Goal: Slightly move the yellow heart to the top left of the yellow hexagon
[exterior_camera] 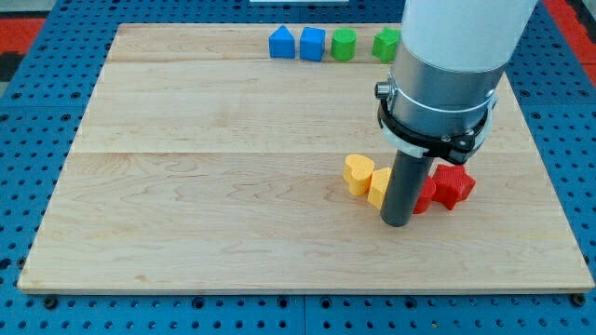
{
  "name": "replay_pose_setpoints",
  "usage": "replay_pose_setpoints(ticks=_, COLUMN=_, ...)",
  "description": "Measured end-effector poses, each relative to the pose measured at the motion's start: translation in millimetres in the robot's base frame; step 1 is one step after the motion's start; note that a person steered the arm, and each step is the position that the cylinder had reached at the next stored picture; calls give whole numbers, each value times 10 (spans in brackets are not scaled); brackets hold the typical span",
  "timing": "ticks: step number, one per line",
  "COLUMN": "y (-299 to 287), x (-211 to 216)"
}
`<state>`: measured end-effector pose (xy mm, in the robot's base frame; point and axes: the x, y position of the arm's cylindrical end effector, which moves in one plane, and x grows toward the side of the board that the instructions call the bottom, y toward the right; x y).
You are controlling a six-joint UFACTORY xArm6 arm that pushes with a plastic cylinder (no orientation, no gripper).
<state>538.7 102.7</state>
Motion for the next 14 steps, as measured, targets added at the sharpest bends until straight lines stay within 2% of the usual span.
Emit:
replay_pose_setpoints(ticks=2, y=219, x=145)
replay_pose_setpoints(ticks=3, y=191, x=7)
replay_pose_setpoints(ticks=5, y=111, x=58)
replay_pose_setpoints(ticks=7, y=-356, x=53)
replay_pose_setpoints(ticks=8, y=-815, x=-53)
replay_pose_setpoints(ticks=9, y=-1239, x=-620)
replay_pose_setpoints(ticks=10, y=-964, x=-1017)
replay_pose_setpoints(ticks=11, y=-313, x=-1108)
replay_pose_setpoints(ticks=12, y=-62, x=-898)
replay_pose_setpoints(ticks=13, y=-109, x=-627)
replay_pose_setpoints(ticks=14, y=-231, x=-612)
